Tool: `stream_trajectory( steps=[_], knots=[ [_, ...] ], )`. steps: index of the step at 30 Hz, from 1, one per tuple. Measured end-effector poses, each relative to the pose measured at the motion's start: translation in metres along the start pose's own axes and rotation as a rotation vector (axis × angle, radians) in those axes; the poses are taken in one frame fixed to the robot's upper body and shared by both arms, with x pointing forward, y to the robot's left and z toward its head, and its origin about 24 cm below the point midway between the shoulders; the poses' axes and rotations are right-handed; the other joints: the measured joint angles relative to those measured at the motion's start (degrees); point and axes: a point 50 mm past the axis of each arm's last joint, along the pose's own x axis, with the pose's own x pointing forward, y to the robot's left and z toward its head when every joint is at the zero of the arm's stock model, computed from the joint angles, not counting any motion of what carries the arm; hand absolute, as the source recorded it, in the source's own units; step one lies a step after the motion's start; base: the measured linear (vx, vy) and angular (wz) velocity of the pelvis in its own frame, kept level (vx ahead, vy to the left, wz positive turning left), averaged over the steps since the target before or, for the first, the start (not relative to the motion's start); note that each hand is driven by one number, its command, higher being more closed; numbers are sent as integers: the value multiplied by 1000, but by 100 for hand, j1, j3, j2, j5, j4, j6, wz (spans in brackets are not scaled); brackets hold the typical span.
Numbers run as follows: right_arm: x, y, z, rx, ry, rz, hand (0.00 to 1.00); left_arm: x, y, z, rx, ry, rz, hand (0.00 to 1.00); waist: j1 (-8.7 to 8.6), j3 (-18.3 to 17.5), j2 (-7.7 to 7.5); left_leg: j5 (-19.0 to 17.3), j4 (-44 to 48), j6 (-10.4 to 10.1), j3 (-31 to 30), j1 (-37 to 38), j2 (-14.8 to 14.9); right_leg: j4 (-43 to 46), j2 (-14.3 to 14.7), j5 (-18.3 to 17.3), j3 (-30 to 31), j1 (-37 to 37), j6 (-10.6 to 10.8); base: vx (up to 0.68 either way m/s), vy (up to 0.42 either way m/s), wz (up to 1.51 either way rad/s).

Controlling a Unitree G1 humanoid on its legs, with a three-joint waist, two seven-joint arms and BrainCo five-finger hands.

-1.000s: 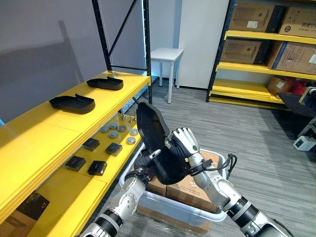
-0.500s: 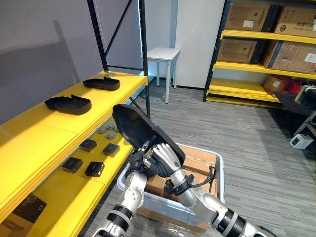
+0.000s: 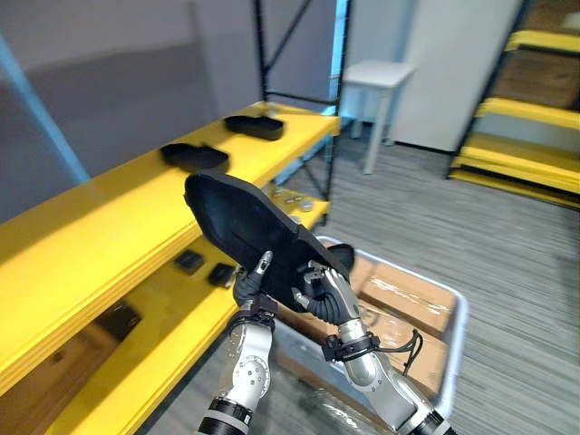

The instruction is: Walk over and take plastic housings, then place them on the shelf

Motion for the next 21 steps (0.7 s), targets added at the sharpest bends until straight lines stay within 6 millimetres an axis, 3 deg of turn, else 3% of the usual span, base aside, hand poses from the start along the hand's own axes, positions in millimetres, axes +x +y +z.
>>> stream_trajectory(
  steps=[1,2,5,8,9,10,11,12,13,14,16,18,19,21],
  knots=[
    [1,2,4,33,-5,-5,0,-4,6,6,79,-44,29,100,17,-3,4,377,103,-4,376,6,29,140,-127,-82,-111,47,118,261,162,68],
    [2,3,9,78,-1,-20,0,-7,14,12,153,-88,69,100,65,11,-88,377,88,-45,332,19,-168,170,-308,-93,-93,76,141,288,220,67],
    [0,-3,9,170,47,-91,0,-11,34,30,325,-187,190,100,121,70,-216,123,112,72,252,196,-581,295,-715,-51,-158,318,212,221,188,38],
    [-17,-22,-17,206,179,-166,0,-13,44,38,534,-262,256,100,105,89,-208,-257,237,127,-66,583,-775,1832,-1403,-62,-328,394,219,207,205,62],
    [-25,-26,-27,250,237,-187,0,-13,44,43,654,-308,247,100,-42,132,-305,-447,270,177,-367,841,-916,3305,-2035,198,-182,204,-206,150,217,86],
    [-28,-26,-28,281,249,-188,0,-13,43,46,701,-332,245,100,-113,145,-336,-534,280,199,-500,931,-964,3848,-2237,406,43,46,-524,127,163,109],
    [-31,-23,-28,330,259,-176,0,-12,40,52,782,-386,237,100,-224,131,-370,-695,322,264,-756,973,-990,4788,-2302,232,713,-455,-646,106,77,77],
    [-32,-21,-27,356,260,-167,0,-12,39,55,822,-414,237,100,-254,129,-380,-732,323,249,-882,993,-975,5133,-2181,-59,1035,-708,-586,148,15,93],
    [-34,-15,-24,391,259,-138,0,-11,36,57,868,-449,245,100,-301,166,-373,-756,301,249,-1084,1092,-930,5425,-1821,-463,1599,-1094,-499,187,-85,96],
    [-37,-10,-22,455,256,-103,0,-11,34,57,913,-470,255,100,-329,208,-363,-792,301,243,-1294,1202,-918,5268,-1481,-722,1910,-1300,-414,193,-104,97],
    [-41,-7,-19,581,253,-68,0,-11,32,56,957,-494,258,100,-330,208,-370,-772,302,193,-1550,1333,-916,4488,-1096,-891,2163,-1477,-388,209,-147,96],
    [-44,-9,-15,772,239,-49,0,-10,27,57,980,-520,237,100,-361,196,-390,-765,327,144,-1869,1298,-882,3192,-601,-879,2630,-1582,-367,225,-246,120],
    [-49,-16,-13,985,220,-59,0,-8,18,56,984,-534,196,100,-378,178,-448,-778,342,7,-2234,1210,-889,1936,-115,-818,3530,-1603,-370,205,-289,120],
    [-54,-23,-13,1150,199,-86,0,-6,10,56,982,-541,154,100,-393,169,-641,-848,406,-140,-2483,1157,-1034,1298,-13,-297,4059,-1536,-262,181,-268,105]
  ],
)
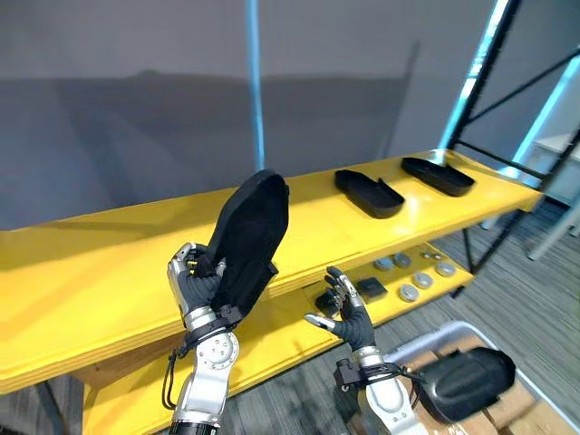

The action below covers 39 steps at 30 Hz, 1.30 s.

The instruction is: Walk over and take plastic housings, then place them on the shelf

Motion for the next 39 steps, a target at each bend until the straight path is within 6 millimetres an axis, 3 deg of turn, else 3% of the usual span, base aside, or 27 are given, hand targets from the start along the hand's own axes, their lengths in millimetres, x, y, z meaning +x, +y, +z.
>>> stream_trajectory(
  steps=[1,2,5,6,10,13,15,20,24,26,32,39],
  knots=[
    [-4,-5,4,91,-18,0,0,0,-5,1,-8,-5,-25,100,-29,40,6,-79,14,-129,-176,30,-34,49,-10,307,-5,74,201,209,-241,84],
    [-11,-18,10,170,-39,-27,0,-3,-10,2,-22,1,-66,100,-53,-29,156,-105,37,-185,-156,-23,178,-277,143,364,-192,266,136,242,-238,58],
    [-16,-34,28,168,-118,-82,0,1,-14,6,-92,8,-115,100,-77,-49,194,-129,-4,-346,-156,9,447,-819,427,568,-321,555,8,165,-124,4],
    [-19,-40,38,146,-161,-107,0,3,-12,5,-150,35,-118,100,-125,-54,206,-131,-7,-367,-167,2,482,-909,468,579,-345,590,-7,128,-74,-2],
    [-35,-63,45,63,-173,-239,0,19,7,-7,-419,182,-37,100,-203,-57,241,-91,-55,-423,-246,2,493,-1058,489,580,-422,689,-8,99,5,11],
    [-44,-70,42,44,-130,-279,0,47,21,-12,-567,211,1,100,-213,-38,282,-62,-106,-445,-289,-16,479,-1105,486,579,-454,700,-10,18,32,10],
    [-46,-71,38,46,-100,-280,0,68,25,-10,-609,202,-11,100,-215,-26,303,-45,-124,-447,-294,-55,473,-1110,483,586,-465,659,-20,-35,33,5],
    [-54,-65,19,61,38,-248,0,148,23,23,-778,169,-65,100,-302,0,335,208,-422,-457,-270,-460,455,-1384,498,868,-434,237,-83,-64,22,-2],
    [-59,-57,-3,97,154,-208,0,180,18,42,-760,184,-143,100,-432,111,326,340,-530,-472,-261,-589,474,-1400,523,923,-428,63,-121,-6,-1,-2],
    [-61,-52,-14,118,209,-176,0,198,18,61,-731,169,-201,100,-489,239,320,405,-554,-472,-255,-758,470,-1402,526,976,-414,-116,-134,-16,-8,-1],
    [-63,-34,-35,159,311,-98,0,213,17,68,-632,211,-248,100,-600,608,259,474,-605,-469,-246,-891,470,-1406,534,1023,-400,-277,-157,0,0,0],
    [-64,-24,-43,172,353,-59,0,218,18,70,-617,244,-227,100,-612,815,164,557,-670,-493,-241,-993,474,-1472,547,1065,-398,-372,-186,4,0,0]
  ],
)
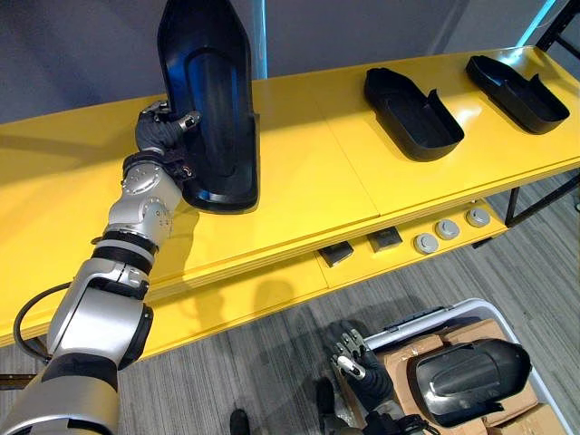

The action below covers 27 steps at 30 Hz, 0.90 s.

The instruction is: Walk over and take plastic housings, then place them on the shelf

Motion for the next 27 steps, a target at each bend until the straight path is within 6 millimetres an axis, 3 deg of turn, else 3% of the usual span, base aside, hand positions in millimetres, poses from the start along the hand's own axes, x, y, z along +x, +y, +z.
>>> stream_trajectory(
  steps=[6,7,16,27],
  knots=[
    [2,1,1,2,-5,6,0,3,-4,13,-8,-24,32,100,1,135,-45,22,-23,9,3,-68,-4,-2,-1,10,4,-79,-9,0,0,0],
    [3,2,1,5,-7,5,0,4,-4,14,-8,-23,43,0,0,165,-57,24,-24,10,3,-69,-3,-4,0,10,4,-80,-9,0,0,0],
    [3,3,-1,11,-2,-8,0,6,7,8,17,23,124,0,-5,318,-91,30,-54,14,4,-106,-4,-56,5,33,4,-108,-14,0,0,0],
    [7,2,-5,3,7,-30,0,9,-3,26,-92,-16,174,0,-69,376,-156,34,-57,16,3,-119,-8,-82,2,39,2,-106,-18,0,0,0]
  ],
)
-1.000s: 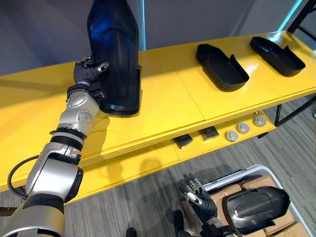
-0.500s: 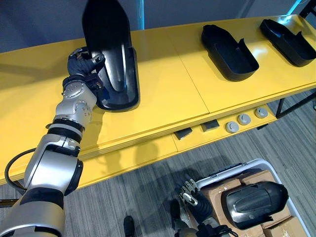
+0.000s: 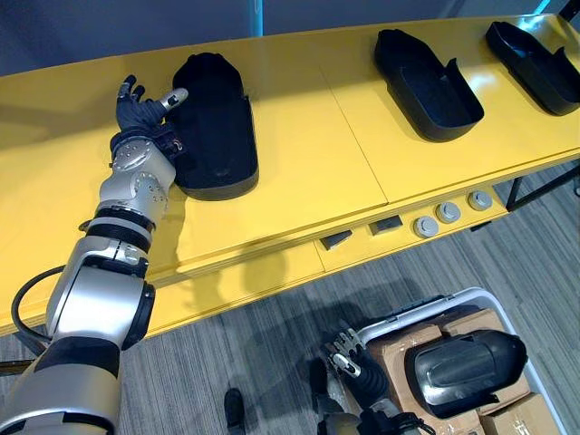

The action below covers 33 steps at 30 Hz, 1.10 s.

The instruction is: Walk over and take plastic housings, then place them on the shelf

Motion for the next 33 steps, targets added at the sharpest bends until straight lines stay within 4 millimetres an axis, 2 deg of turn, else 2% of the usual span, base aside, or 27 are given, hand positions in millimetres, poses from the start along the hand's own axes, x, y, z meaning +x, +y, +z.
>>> stream_trajectory(
  steps=[3,5,9,10,11,13,14,15,16,17,18,19,20,23,26,30,33],
  knots=[
    [2,0,-2,4,5,-6,0,-4,-12,10,-60,-44,-20,0,-6,3,-3,1,0,2,0,17,0,-1,0,2,1,20,-2,0,0,0],
    [2,0,-2,4,4,-6,0,-13,-27,24,-77,-143,-81,0,8,3,-3,1,0,2,2,103,-1,-22,-1,2,2,123,-2,0,0,0],
    [2,-4,-7,2,28,-15,0,-30,-34,41,-42,-317,-103,0,26,-1,0,1,6,1,-5,333,-5,-89,-4,1,-7,392,-1,-2,4,1],
    [2,-6,-9,2,36,-20,0,-38,-31,44,-62,-368,-100,100,31,-18,3,1,7,1,-15,360,-6,-126,-4,1,-24,464,-1,-10,16,4],
    [1,-9,-12,1,50,-27,0,-53,-25,44,-90,-443,-85,100,86,-56,10,1,9,1,-19,415,0,-136,2,-2,-24,516,0,-18,18,8],
    [-1,-13,-13,-1,56,-36,0,-76,-5,28,-68,-524,-17,100,132,-151,76,-1,9,0,-48,463,4,-142,5,-19,-67,584,14,-7,17,9],
    [-1,-16,-12,-4,51,-47,0,-91,12,9,-30,-533,33,100,187,-235,134,-2,1,0,-54,512,2,-142,3,-27,-89,637,18,9,25,12],
    [-3,-20,-11,-5,37,-60,0,-106,27,-13,10,-509,68,100,248,-313,219,-1,-53,0,-78,576,6,-141,4,-36,-154,695,27,6,38,16],
    [-4,-22,-9,-6,28,-68,0,-114,34,-24,21,-493,77,100,259,-340,261,-1,-83,0,-111,614,6,-141,3,-48,-187,737,39,-16,47,22],
    [-5,-25,-7,-9,12,-87,0,-133,48,-45,40,-443,81,100,305,-406,303,-4,-87,0,-149,657,-2,-139,-10,-68,-224,804,54,-21,46,18],
    [-6,-27,-6,-7,0,-96,0,-143,53,-56,42,-411,79,100,340,-436,320,-7,-87,0,-156,682,-6,-139,-16,-77,-240,837,61,-31,48,18],
    [-9,-30,-5,0,-15,-114,0,-160,60,-74,50,-344,57,100,415,-543,339,-20,-89,-4,-163,670,-5,-138,-23,-89,-284,842,73,-39,43,20],
    [-10,-31,-5,6,-21,-123,0,-174,63,-90,65,-284,13,100,444,-612,357,-58,-91,-19,-163,653,7,-129,-22,-131,-332,849,103,-48,40,19],
    [-12,-32,-6,12,-22,-128,0,-200,66,-120,112,-142,-108,100,484,-810,394,-83,-112,-12,-156,603,0,-132,-33,-158,-324,810,130,-70,31,4],
    [-19,-36,-8,20,-18,-155,0,-215,58,-135,114,-66,-223,100,478,-998,482,-84,-113,-14,-153,494,4,-138,-30,-155,-309,717,134,-51,15,0],
    [-22,-40,-7,20,-27,-177,0,-217,53,-141,146,-51,-305,100,444,-1102,581,-59,-110,-35,-111,408,27,-140,-5,-137,-296,597,156,3,-14,-6],
    [-21,-42,-3,14,-40,-180,0,-215,49,-157,171,9,-350,100,424,-1158,609,-53,-89,-40,-64,343,38,-141,7,-81,-231,504,105,50,1,-6]
  ],
)
